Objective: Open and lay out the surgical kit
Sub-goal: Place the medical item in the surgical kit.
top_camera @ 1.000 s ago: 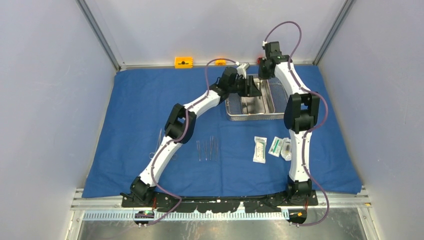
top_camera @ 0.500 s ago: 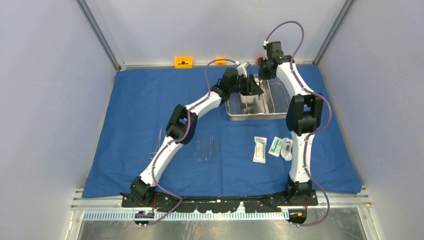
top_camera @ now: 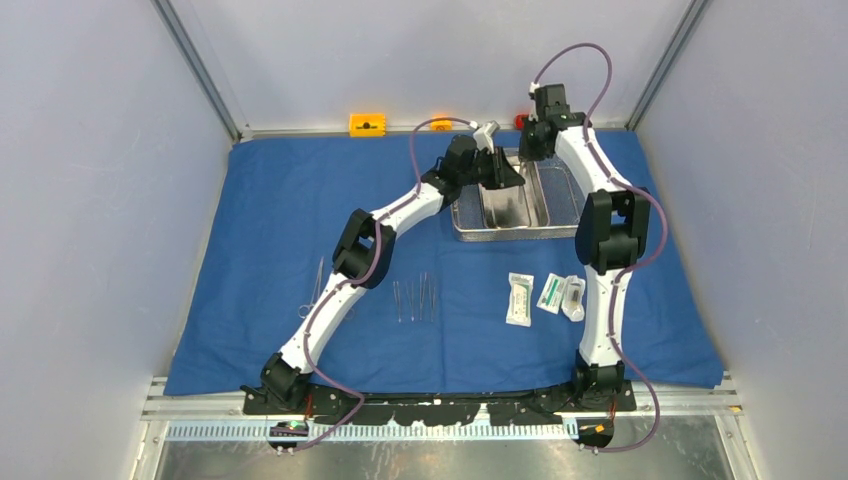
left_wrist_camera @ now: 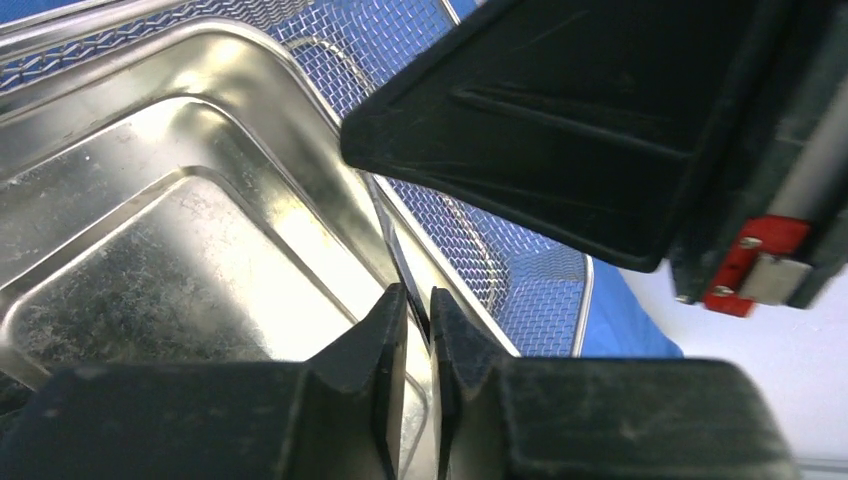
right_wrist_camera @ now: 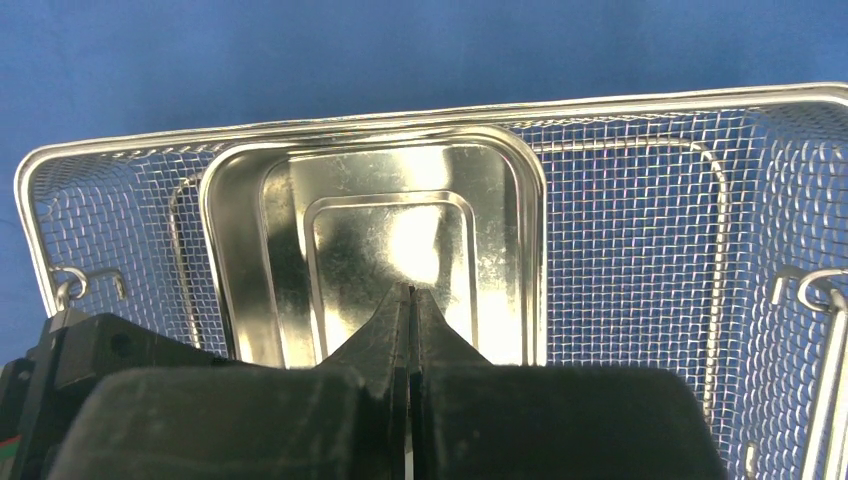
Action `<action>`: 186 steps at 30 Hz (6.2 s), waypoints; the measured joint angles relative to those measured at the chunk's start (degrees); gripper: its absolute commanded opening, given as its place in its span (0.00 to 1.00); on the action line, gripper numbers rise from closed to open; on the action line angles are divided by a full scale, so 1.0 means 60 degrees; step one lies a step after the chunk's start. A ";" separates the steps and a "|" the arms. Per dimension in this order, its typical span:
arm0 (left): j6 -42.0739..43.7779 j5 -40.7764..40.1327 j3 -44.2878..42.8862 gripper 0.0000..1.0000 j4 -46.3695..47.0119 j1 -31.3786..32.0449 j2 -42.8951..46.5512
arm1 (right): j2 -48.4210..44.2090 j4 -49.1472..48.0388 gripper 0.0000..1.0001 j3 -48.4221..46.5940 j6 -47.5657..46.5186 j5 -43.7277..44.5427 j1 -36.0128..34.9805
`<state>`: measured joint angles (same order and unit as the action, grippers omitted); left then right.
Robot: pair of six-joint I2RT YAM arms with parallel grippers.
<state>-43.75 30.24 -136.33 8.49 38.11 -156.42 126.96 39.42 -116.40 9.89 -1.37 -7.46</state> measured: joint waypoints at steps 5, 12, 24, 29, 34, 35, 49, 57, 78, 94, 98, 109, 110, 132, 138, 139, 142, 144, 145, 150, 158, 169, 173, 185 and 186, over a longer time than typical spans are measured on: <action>-0.0142 -0.0299 0.0000 0.00 -0.0095 -0.0033 -0.0004 | -0.0310 0.0000 0.04 0.0062 0.0007 -0.0015 0.0040; -0.0226 -0.0284 0.0073 0.00 -0.0091 0.0026 0.0011 | -0.0627 -0.0025 0.32 0.0066 0.0113 -0.0262 0.0033; -0.0433 -0.0382 0.2342 0.00 -0.1042 0.0080 0.2648 | -0.2659 0.0484 0.51 0.0044 0.0102 -0.0561 0.0157; -0.0648 -0.0648 0.4076 0.00 -0.1242 0.0157 0.4849 | -0.4178 0.0284 0.54 0.0612 0.0095 -0.0641 0.0266; -0.1268 -0.0605 0.6772 0.00 -0.1275 0.0262 0.7038 | -0.5621 -0.0219 0.64 0.2244 0.0069 -0.0903 0.0331; -0.1370 -0.0543 0.7297 0.00 -0.1257 0.0284 0.7344 | -0.5781 -0.0273 0.65 0.2528 0.0026 -0.1009 0.0339; -0.3024 -0.0361 1.3876 0.00 0.0976 0.0860 0.9883 | -0.7180 -0.0645 0.66 0.5315 -0.0372 -0.2266 0.0339; -0.4226 -0.0805 1.4029 0.00 0.1774 0.1851 0.9388 | -0.7814 -0.0958 0.67 0.5920 -0.0466 -0.2288 0.0339; -0.4138 -0.2812 1.4185 0.00 0.0182 0.1931 0.9187 | -0.8772 -0.1366 0.71 0.7267 -0.0659 -0.2182 0.0535; -0.3792 -0.3293 1.4163 0.00 -0.0047 0.1912 0.8961 | -0.8907 -0.1577 0.72 0.7515 -0.0656 -0.2204 0.0579; -0.3705 -0.3293 1.4054 0.00 -0.0076 0.1982 0.8830 | -0.8907 -0.1581 0.72 0.7519 -0.0656 -0.2218 0.0579; -0.3625 -0.3333 1.3650 0.02 -0.0113 0.2259 0.8663 | -0.8936 -0.1577 0.72 0.7533 -0.0656 -0.2218 0.0597; -0.3625 -0.3362 1.3650 0.02 -0.0113 0.2262 0.8663 | -0.8954 -0.1581 0.72 0.7533 -0.0656 -0.2218 0.0597; -0.3628 -0.3621 1.3613 0.08 -0.0423 0.2266 0.8375 | -0.9060 -0.1632 0.72 0.7708 -0.0656 -0.2218 0.0641; -0.3628 -0.3683 1.3551 0.11 -0.0495 0.2299 0.8360 | -0.9060 -0.1643 0.72 0.7726 -0.0656 -0.2218 0.0641; -0.3628 -0.3694 1.3533 0.11 -0.0499 0.2317 0.8349 | -0.9060 -0.1643 0.72 0.7734 -0.0652 -0.2218 0.0641; -0.3632 -0.3723 1.3486 0.14 -0.0514 0.2350 0.8320 | -0.9060 -0.1657 0.72 0.7788 -0.0656 -0.2218 0.0641; -0.3639 -0.3752 1.3457 0.17 -0.0546 0.2371 0.8317 | -0.9060 -0.1654 0.72 0.7821 -0.0656 -0.2218 0.0641; -0.3639 -0.3785 1.3438 0.18 -0.0557 0.2393 0.8317 | -0.9060 -0.1654 0.72 0.7825 -0.0656 -0.2218 0.0641; -0.3639 -0.3905 1.3340 0.21 -0.0685 0.2463 0.8320 | -0.9074 -0.1654 0.72 0.7832 -0.0656 -0.2218 0.0641; -0.3643 -0.4076 1.3315 0.20 -0.1024 0.2488 0.8437 | -0.9125 -0.1654 0.72 0.7832 -0.0656 -0.2218 0.0667; -0.3931 -0.4146 1.3304 0.20 -0.1483 0.2590 0.8561 | -0.9125 -0.1654 0.72 0.7832 -0.0725 -0.2204 0.0714; -0.3945 -0.4149 1.3293 0.21 -0.1625 0.2634 0.8612 | -0.9125 -0.1654 0.72 0.7832 -0.0860 -0.2171 0.0714; -0.3271 -0.4277 1.2903 0.47 -0.2495 0.2674 0.8823 | -0.9118 -0.1636 0.78 0.7828 -0.1242 -0.1894 0.0721; -0.3082 -0.4302 1.2823 0.53 -0.2583 0.2670 0.8856 | -0.9118 -0.1632 0.79 0.7828 -0.1268 -0.1858 0.0721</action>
<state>-62.24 4.43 -59.40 -7.01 54.13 -103.28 72.25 29.63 -69.43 2.28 -12.51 -3.14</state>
